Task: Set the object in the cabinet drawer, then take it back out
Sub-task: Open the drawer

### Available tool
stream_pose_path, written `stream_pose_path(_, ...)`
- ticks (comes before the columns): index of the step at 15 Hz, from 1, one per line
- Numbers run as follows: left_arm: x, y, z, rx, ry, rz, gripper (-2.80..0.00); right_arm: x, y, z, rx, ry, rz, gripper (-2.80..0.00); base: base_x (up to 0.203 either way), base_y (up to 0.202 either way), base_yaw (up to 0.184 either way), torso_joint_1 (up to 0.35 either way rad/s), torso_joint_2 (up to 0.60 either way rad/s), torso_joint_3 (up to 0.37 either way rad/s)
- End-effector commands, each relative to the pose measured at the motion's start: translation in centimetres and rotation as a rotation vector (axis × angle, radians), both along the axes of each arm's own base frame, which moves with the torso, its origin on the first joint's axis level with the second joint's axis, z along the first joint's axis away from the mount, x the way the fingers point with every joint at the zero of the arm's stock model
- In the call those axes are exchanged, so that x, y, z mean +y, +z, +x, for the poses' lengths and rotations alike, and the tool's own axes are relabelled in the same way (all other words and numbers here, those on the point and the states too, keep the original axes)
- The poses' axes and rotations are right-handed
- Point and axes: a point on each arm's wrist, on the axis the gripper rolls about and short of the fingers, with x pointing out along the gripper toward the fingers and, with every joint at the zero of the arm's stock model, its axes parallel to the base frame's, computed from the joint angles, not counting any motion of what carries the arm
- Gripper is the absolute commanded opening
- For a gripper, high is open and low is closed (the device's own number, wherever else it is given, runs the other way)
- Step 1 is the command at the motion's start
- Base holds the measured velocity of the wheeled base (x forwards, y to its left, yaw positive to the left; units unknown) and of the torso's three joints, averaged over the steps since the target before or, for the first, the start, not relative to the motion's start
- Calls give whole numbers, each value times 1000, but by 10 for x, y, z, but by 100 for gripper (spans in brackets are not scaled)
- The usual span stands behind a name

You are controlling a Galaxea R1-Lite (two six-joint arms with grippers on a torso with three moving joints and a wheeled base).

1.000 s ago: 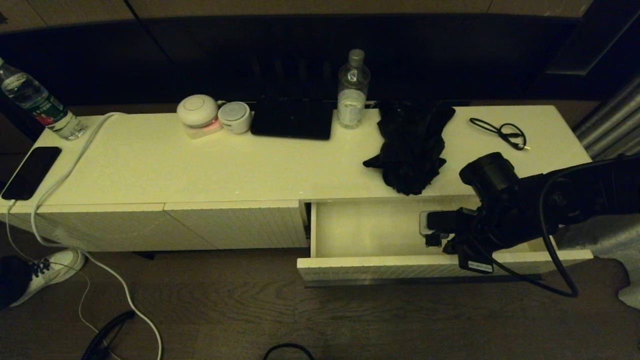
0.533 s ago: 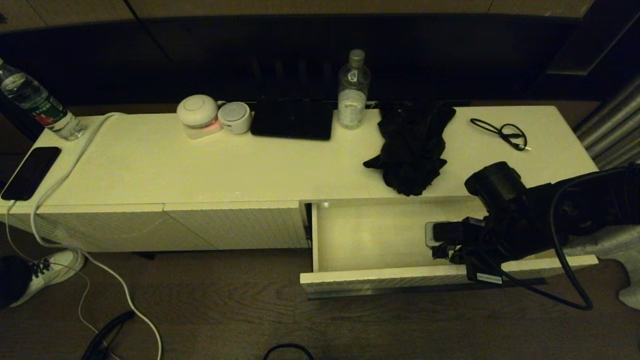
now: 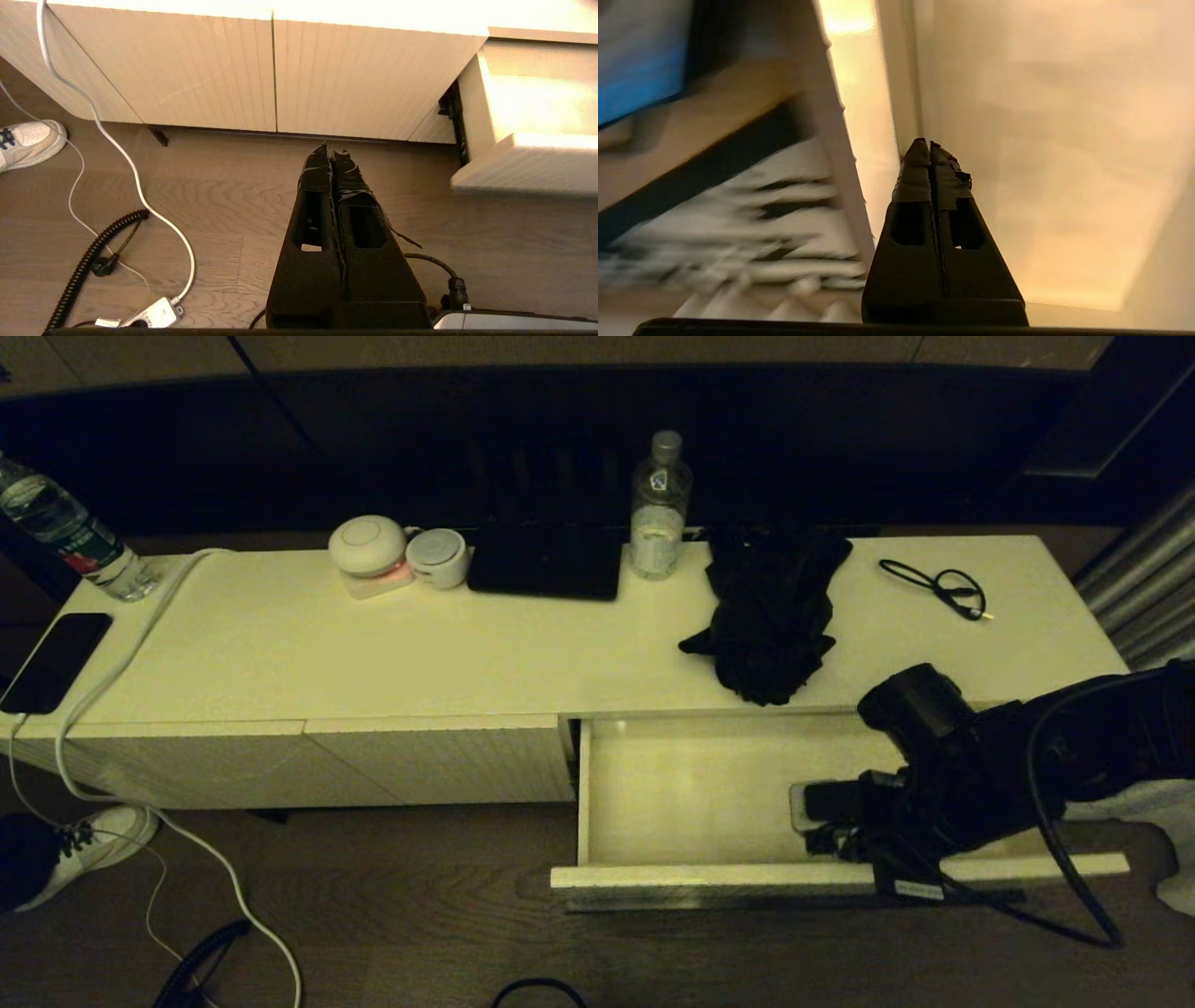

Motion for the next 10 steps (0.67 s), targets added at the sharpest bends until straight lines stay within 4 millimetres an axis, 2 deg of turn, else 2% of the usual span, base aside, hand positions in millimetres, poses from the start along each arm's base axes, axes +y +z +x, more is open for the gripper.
stream_pose_path(1, 0, 0, 0, -1, 0, -1, -280, 8, 0, 5, -34, 6, 13, -280, 0, 0, 0, 0, 0, 0)
stream_pose_path(6, 0, 0, 0, 0, 0, -1, -280, 19, -2, 7, -29, -3, 30, -280, 0, 0, 0, 0, 0, 0)
stream_pose_path(10, 0, 0, 0, -2, 0, -1, -280, 17, 21, 2, -110, -3, 51, -280, 0, 0, 0, 0, 0, 0)
